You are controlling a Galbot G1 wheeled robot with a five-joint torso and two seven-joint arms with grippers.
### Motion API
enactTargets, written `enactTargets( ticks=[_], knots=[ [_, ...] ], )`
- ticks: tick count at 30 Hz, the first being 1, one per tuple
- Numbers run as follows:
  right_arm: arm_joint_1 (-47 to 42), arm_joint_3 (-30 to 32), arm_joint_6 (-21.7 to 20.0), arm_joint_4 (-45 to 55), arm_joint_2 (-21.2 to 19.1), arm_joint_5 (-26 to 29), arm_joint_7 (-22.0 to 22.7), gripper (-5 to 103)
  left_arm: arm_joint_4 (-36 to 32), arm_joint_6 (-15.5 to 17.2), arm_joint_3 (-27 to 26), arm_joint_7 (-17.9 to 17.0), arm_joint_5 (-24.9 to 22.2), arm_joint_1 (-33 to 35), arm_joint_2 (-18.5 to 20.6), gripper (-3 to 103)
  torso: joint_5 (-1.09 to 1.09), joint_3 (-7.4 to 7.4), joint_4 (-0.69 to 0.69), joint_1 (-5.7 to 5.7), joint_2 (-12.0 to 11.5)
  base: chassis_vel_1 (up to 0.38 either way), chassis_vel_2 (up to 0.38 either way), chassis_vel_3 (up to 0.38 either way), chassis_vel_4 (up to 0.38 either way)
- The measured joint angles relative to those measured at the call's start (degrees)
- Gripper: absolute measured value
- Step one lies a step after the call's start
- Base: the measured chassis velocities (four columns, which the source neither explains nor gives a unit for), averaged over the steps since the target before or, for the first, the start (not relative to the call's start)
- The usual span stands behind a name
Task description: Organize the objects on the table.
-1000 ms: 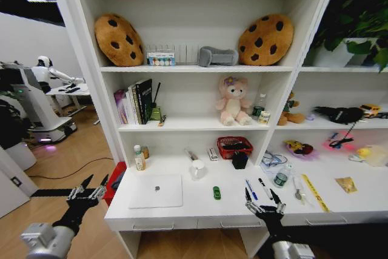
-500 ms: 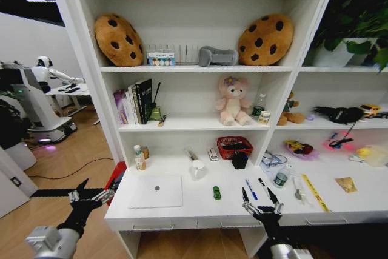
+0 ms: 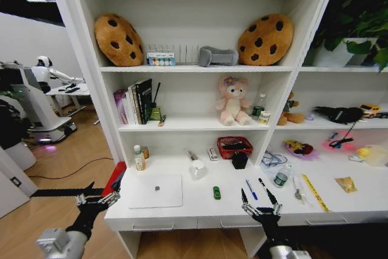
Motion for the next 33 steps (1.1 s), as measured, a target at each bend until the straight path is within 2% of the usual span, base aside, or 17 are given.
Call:
enactTargets(
  ticks=[13, 17, 20, 27, 29, 31, 33],
  knots=[
    [1.35, -0.24, -1.28, -1.43, -1.53, 1.34, -0.55, 100, -0.38, -0.43, 0.49, 0.19, 1.59, 1.01, -1.97, 100, 0.0, 0.0, 0.0, 0.0, 0.0, 0.0, 0.0, 0.0, 0.0],
    [2.9, -0.43, -4.09, -3.12, -2.7, 3.54, 0.15, 100, -0.38, -0.48, 0.92, 0.28, 2.03, 1.09, -2.17, 100, 0.0, 0.0, 0.01, 0.0, 0.0, 0.0, 0.0, 0.0, 0.0],
    [4.45, -0.76, -8.12, -6.01, -4.32, 3.91, 0.29, 100, -0.08, -0.48, 1.76, 0.31, 2.52, 0.93, -1.97, 100, -0.01, 0.0, 0.01, 0.0, 0.0, 0.0, 0.0, 0.0, 0.0],
    [6.86, -1.89, -11.99, -9.7, -6.12, 4.18, 1.15, 100, 0.39, -0.51, 2.65, 0.4, 3.07, 1.03, -0.99, 100, -0.01, 0.0, -0.02, 0.0, 0.0, 0.0, 0.0, 0.0, 0.0],
    [8.88, -3.18, -13.2, -11.84, -7.51, 4.63, 1.23, 100, 0.54, -0.73, 2.54, 0.57, 3.4, 1.51, -1.06, 100, 0.0, 0.0, 0.0, 0.0, 0.0, 0.0, 0.0, 0.0, 0.0],
    [13.79, -6.35, -15.68, -15.28, -10.57, 8.07, 1.75, 100, 0.54, -0.82, 2.23, 0.72, 3.55, 2.01, -1.24, 100, 0.01, 0.0, 0.01, 0.0, 0.0, 0.0, 0.0, 0.0, 0.0],
    [15.58, -7.31, -16.18, -16.23, -11.68, 9.03, 1.74, 100, 0.53, -0.82, 2.19, 0.75, 3.66, 2.14, -1.24, 100, 0.0, 0.0, 0.01, 0.0, 0.0, 0.0, 0.0, 0.0, 0.0]
  ],
)
